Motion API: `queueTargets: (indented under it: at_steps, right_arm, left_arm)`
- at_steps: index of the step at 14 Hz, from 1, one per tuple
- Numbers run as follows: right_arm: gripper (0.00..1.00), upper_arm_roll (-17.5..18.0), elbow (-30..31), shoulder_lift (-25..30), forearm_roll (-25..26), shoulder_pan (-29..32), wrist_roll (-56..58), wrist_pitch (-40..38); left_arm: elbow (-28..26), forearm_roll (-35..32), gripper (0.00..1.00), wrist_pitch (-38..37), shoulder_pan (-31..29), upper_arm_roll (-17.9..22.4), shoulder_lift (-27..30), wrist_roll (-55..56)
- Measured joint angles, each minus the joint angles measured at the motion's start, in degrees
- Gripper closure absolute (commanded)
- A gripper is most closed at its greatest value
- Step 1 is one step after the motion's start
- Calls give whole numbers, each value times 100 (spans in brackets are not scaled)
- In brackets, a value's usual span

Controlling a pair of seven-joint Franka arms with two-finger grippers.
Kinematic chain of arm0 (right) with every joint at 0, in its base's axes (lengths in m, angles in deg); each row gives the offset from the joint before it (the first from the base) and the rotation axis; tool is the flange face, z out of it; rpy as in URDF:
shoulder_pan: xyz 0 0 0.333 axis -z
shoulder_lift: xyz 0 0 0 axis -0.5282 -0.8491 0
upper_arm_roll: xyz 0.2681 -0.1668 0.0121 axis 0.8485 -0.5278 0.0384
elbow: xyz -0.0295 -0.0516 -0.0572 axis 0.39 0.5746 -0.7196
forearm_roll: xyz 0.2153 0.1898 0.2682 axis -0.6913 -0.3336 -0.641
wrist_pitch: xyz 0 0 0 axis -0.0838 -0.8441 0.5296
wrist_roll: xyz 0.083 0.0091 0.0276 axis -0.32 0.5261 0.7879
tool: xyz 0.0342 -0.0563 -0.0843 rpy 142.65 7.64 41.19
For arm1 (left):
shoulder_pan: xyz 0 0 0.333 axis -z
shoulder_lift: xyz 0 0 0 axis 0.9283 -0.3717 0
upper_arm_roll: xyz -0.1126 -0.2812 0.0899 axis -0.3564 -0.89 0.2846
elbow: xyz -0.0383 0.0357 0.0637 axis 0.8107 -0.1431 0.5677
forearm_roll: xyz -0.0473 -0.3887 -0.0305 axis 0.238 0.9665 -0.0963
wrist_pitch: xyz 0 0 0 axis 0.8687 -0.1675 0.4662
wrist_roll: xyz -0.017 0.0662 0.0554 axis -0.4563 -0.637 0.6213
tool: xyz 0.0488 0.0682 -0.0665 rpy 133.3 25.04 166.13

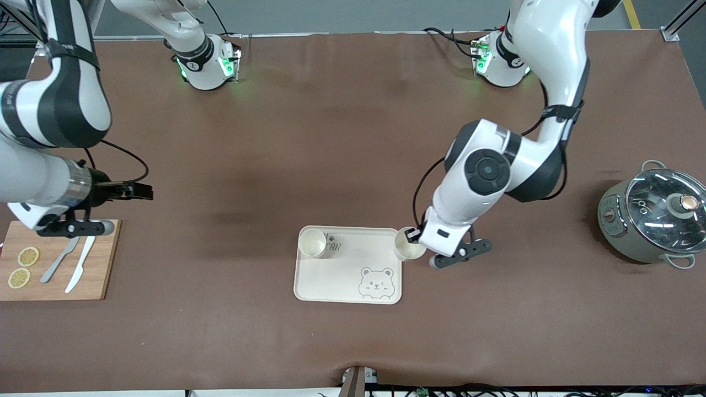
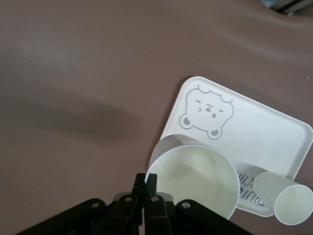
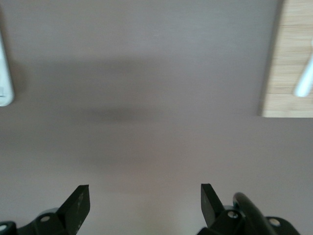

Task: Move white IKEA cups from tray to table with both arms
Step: 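Carry the cup toward the pot while the right gripper reaches the other cup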

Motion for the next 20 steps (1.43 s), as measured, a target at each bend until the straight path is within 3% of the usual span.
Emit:
queueTargets:
  at_steps: [2, 9, 13, 20]
  right_arm:
    - [0, -1, 3, -203, -483, -68, -408, 220]
    - [0, 17, 3, -1022, -911, -761, -1668, 1460]
    - [0, 27, 0, -1382, -1211, -1279, -2235, 2167]
    - [0, 35, -163, -1994, -1274, -2229, -3662, 3072]
  left_arm:
    - [-6, 0, 100, -397, -188, 8, 148, -118]
    - [-104, -14, 100, -1490, -749, 18, 482, -466]
    - [-419, -384, 100, -1541, -988, 21, 577, -478]
    - [-951, -397, 100, -1395, -1287, 21, 645, -602]
